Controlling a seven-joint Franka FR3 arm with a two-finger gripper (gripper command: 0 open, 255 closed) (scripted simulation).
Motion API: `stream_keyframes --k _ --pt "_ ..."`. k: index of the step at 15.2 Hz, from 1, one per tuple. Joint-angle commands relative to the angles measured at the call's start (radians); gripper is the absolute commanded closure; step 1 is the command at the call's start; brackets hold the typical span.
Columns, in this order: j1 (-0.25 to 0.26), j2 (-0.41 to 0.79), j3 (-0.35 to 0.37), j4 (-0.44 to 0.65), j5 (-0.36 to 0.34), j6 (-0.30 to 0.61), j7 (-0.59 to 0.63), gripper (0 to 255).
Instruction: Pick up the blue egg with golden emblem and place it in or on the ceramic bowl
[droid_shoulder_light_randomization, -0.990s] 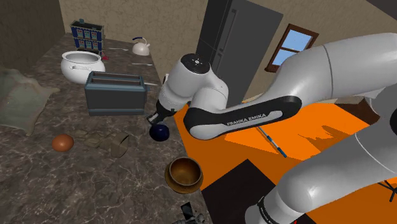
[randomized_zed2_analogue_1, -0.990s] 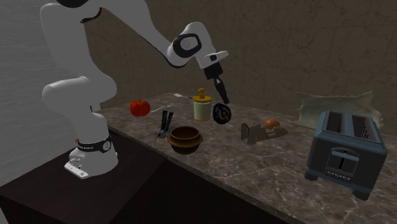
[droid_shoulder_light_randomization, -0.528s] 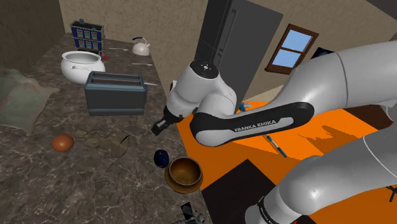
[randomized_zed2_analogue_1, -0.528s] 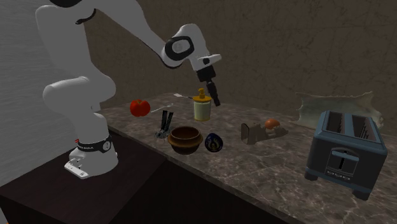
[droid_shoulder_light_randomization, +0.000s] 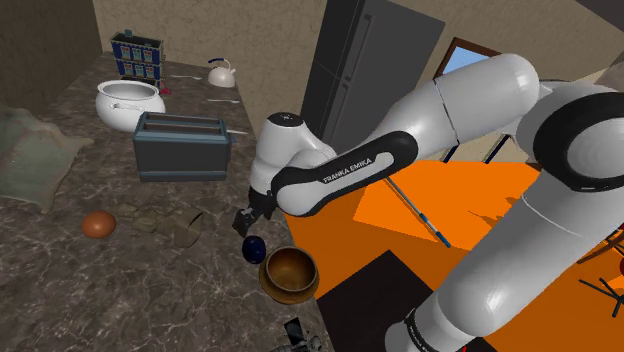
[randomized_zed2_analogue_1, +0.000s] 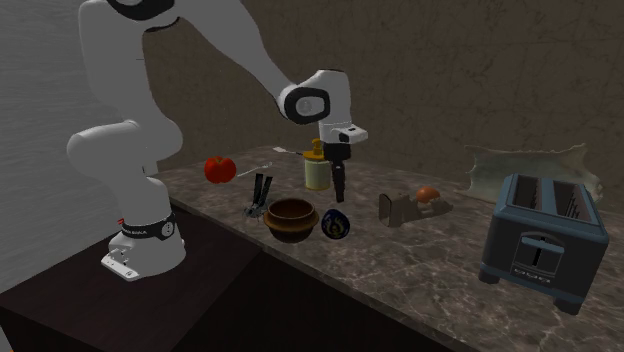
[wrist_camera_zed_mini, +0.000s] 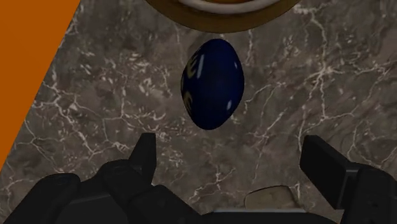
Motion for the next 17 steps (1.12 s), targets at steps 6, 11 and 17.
stream_keyframes --k 6,11,17 --pt "-0.012 0.197 -0.021 0.053 0.015 -0.033 -0.036 0" --pt "0.012 0.264 -0.048 0.043 -0.041 0.035 0.004 0" --pt "0.012 0.264 -0.048 0.043 -0.041 0.035 0.004 0"
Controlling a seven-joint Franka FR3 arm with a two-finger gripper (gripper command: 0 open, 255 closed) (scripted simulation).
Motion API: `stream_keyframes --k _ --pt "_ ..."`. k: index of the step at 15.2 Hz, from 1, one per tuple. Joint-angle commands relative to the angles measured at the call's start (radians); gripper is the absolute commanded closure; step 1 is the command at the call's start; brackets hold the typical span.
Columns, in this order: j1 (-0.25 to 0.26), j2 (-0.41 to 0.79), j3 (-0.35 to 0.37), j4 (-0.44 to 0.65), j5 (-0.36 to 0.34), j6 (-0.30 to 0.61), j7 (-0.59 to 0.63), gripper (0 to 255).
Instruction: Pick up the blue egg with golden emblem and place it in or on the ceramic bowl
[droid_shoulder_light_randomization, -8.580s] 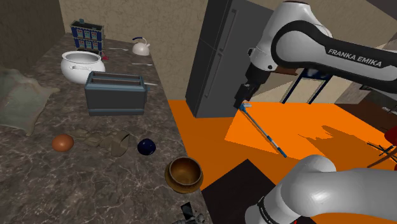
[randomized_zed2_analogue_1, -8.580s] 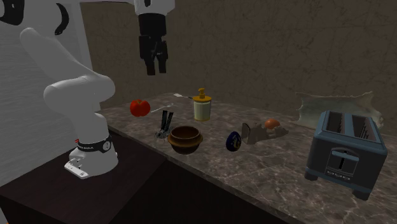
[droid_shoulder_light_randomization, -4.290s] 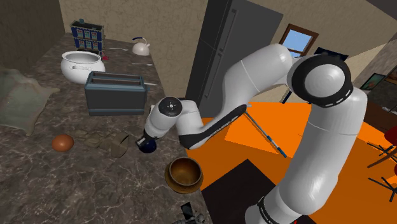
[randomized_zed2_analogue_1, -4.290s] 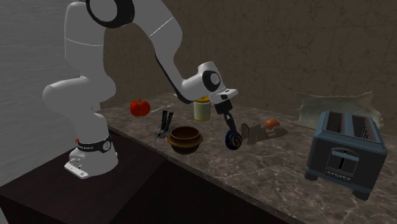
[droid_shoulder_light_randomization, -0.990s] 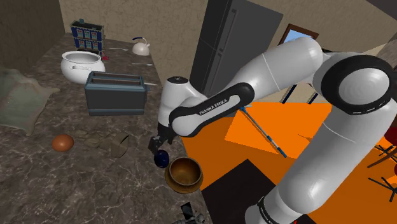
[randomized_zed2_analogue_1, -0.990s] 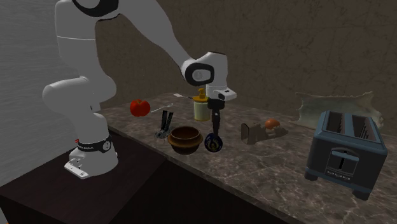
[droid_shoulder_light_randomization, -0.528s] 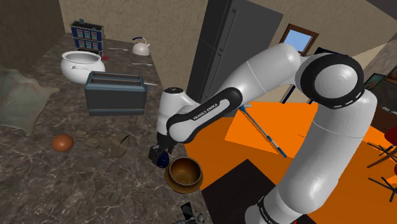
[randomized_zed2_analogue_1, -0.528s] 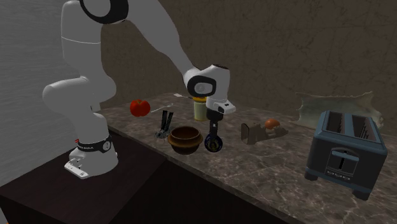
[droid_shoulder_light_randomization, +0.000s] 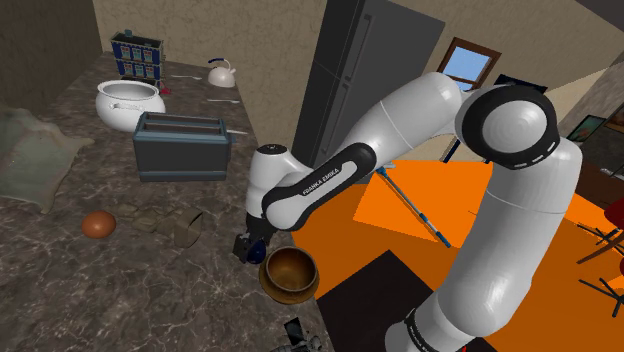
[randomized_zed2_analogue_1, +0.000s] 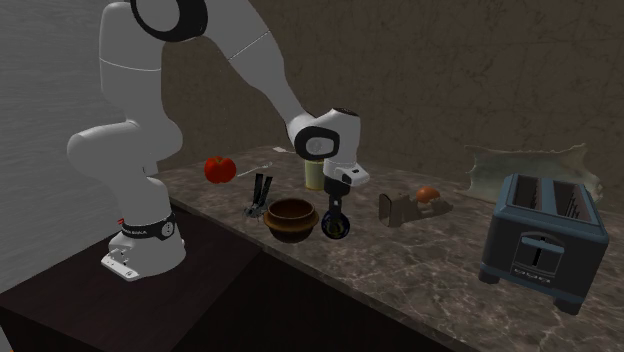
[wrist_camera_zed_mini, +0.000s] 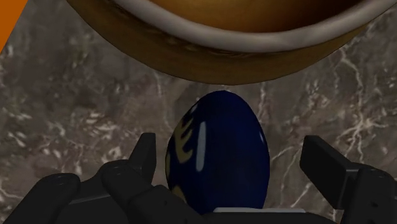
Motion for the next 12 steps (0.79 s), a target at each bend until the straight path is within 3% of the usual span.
stream_keyframes --k 1,2,3,12 --pt "0.0 0.0 0.0 0.0 0.0 0.0 0.0 0" --pt "0.0 0.0 0.0 0.0 0.0 0.0 0.0 0" --pt "0.0 0.0 0.0 0.0 0.0 0.0 0.0 255" --pt "0.0 0.0 0.0 0.0 0.0 0.0 0.0 255"
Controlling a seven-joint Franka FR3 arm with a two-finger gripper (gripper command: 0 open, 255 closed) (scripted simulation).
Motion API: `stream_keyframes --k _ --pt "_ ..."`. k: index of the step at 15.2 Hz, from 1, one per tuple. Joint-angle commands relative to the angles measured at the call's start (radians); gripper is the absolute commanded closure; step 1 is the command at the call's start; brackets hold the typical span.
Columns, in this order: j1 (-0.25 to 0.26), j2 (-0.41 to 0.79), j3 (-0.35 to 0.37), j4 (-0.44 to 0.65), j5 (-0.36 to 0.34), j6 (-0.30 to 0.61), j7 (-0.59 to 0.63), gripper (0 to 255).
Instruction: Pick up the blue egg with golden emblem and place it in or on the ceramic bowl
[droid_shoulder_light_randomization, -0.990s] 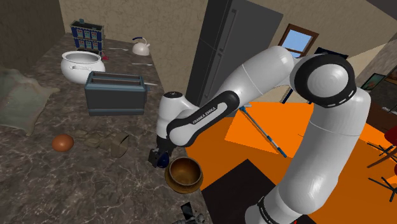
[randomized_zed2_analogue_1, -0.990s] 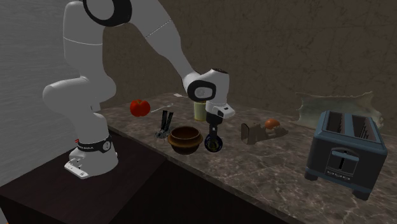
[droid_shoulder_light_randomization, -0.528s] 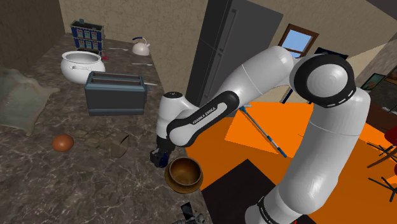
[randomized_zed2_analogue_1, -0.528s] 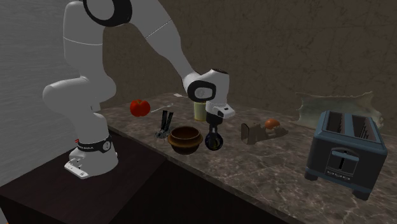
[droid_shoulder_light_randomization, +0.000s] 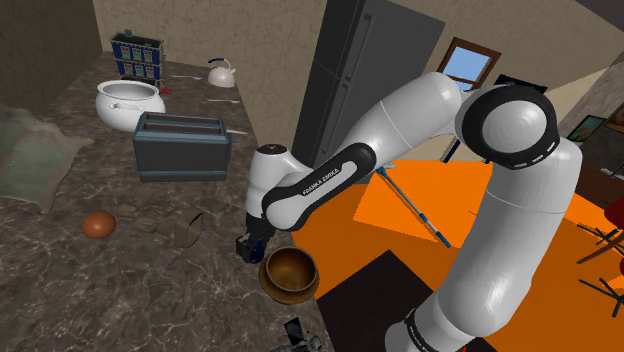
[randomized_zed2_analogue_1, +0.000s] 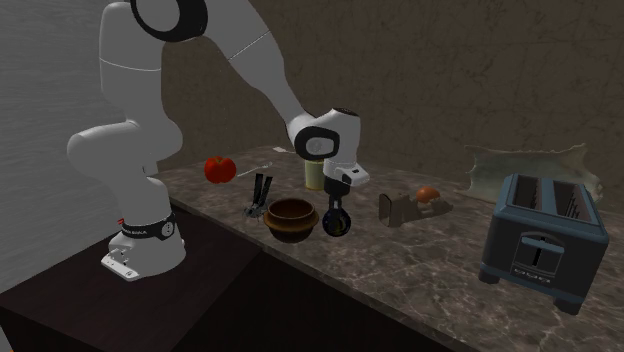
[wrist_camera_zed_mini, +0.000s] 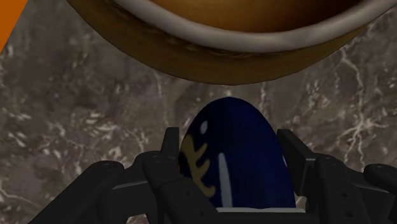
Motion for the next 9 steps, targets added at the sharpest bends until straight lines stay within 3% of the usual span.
stream_keyframes --k 1,9 --pt "-0.005 -0.013 0.006 0.0 0.011 -0.011 -0.007 255" --pt "-0.035 -0.115 0.046 0.009 0.094 -0.108 -0.059 255"
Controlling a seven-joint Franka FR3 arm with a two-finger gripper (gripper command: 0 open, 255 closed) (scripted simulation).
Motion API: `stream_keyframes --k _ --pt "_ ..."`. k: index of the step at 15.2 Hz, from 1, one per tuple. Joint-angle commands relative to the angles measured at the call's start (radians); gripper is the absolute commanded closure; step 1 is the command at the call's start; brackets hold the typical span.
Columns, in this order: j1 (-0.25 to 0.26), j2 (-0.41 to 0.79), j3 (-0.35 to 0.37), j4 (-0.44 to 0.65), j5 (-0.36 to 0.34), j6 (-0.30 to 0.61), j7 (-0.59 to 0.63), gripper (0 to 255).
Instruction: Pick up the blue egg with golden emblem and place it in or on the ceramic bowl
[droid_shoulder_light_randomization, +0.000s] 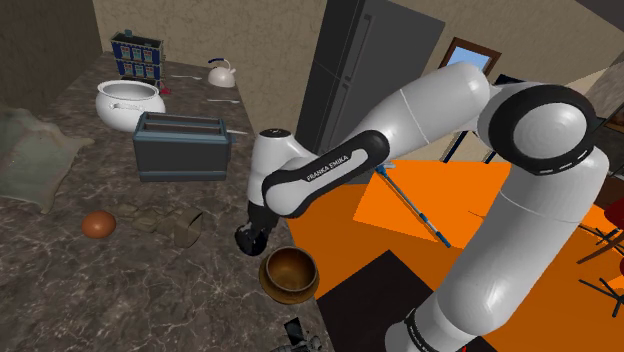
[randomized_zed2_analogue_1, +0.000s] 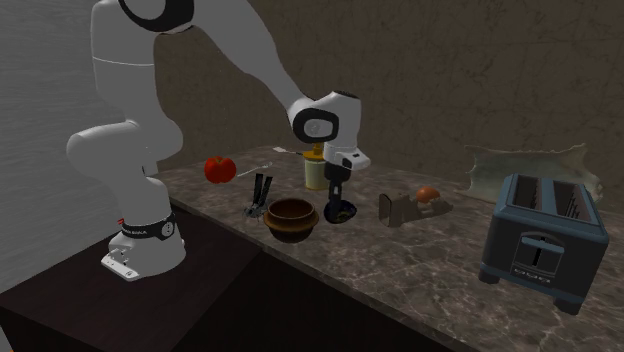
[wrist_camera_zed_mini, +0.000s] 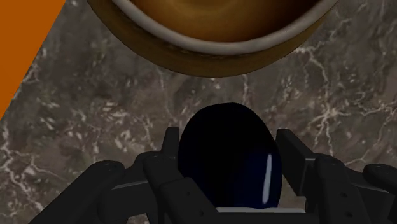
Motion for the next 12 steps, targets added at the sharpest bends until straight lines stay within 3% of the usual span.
stream_keyframes --k 1,12 --pt "-0.007 -0.023 0.006 0.006 0.019 -0.026 -0.014 255" --pt "-0.026 -0.147 0.025 0.046 0.11 -0.17 -0.071 255"
